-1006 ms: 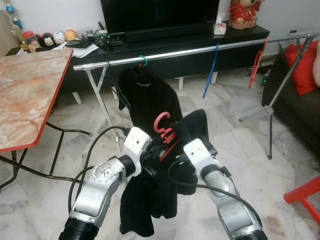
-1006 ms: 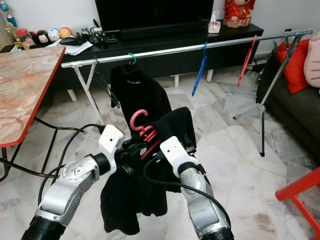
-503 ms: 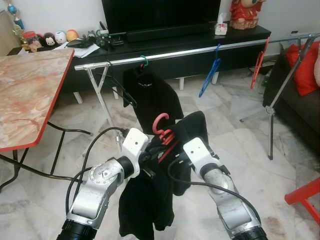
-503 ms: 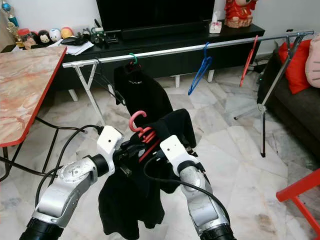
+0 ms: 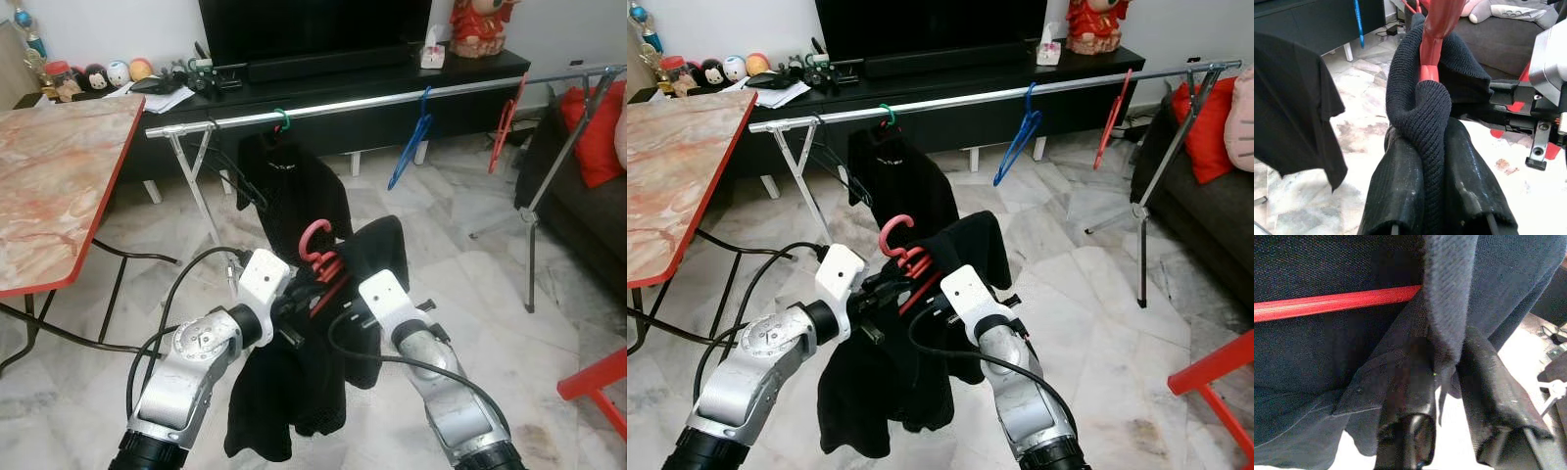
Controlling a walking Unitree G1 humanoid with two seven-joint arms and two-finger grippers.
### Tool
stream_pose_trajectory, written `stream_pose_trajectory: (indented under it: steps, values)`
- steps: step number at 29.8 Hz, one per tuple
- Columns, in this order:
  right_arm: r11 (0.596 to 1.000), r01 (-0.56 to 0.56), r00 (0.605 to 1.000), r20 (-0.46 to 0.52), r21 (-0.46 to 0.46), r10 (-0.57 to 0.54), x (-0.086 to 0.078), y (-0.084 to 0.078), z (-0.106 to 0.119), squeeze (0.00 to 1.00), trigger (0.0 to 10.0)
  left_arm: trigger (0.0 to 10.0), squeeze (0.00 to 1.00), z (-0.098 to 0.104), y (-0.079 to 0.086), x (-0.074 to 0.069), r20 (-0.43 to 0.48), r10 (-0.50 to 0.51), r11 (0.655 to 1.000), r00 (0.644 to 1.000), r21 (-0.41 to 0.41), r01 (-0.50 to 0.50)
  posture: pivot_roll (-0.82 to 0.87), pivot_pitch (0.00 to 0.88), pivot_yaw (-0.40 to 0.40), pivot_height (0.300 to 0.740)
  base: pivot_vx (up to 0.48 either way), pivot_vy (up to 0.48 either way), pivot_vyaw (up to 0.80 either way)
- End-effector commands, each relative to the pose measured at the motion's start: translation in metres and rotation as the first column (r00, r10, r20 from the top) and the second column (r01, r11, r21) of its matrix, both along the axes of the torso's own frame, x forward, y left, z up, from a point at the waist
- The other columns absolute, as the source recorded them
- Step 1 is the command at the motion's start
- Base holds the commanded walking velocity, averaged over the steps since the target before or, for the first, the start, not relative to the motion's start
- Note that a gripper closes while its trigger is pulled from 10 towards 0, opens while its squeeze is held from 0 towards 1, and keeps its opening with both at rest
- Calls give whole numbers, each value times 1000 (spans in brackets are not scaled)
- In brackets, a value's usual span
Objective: Hang hanger
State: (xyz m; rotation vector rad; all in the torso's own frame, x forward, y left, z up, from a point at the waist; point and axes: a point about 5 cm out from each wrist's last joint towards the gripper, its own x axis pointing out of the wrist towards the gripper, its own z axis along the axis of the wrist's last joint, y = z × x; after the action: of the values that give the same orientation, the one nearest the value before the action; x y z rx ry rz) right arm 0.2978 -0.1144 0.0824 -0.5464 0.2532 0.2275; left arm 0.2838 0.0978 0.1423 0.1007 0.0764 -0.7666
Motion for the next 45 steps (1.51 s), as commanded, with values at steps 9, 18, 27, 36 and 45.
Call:
stream_pose_trajectory:
  steps: [9,18,27,36,45]
  values:
    - [1000,-11,1000,4,5,11,3,3,2,0,0,10000,0,14,0,-4,36,-32,999,999,-25,33,-62,0,76,740,0,0,0]
    - [1000,-10,1000,7,2,10,4,1,2,0,0,10000,0,10,4,-10,14,-47,999,999,-6,47,-59,0,75,740,0,0,0]
    - [1000,-17,1000,6,-19,17,6,-4,3,0,0,10000,0,-27,36,-21,-83,-12,971,996,236,32,-59,0,71,740,0,0,0]
    - [998,-38,999,8,-52,39,11,-8,7,0,0,10000,0,-40,66,-46,-233,-102,928,967,329,177,-55,0,65,740,0,0,0]
    - [992,-75,997,-30,-98,73,13,-14,4,0,0,10000,0,-27,85,-55,-255,-151,942,955,256,218,-55,0,59,740,0,0,0]
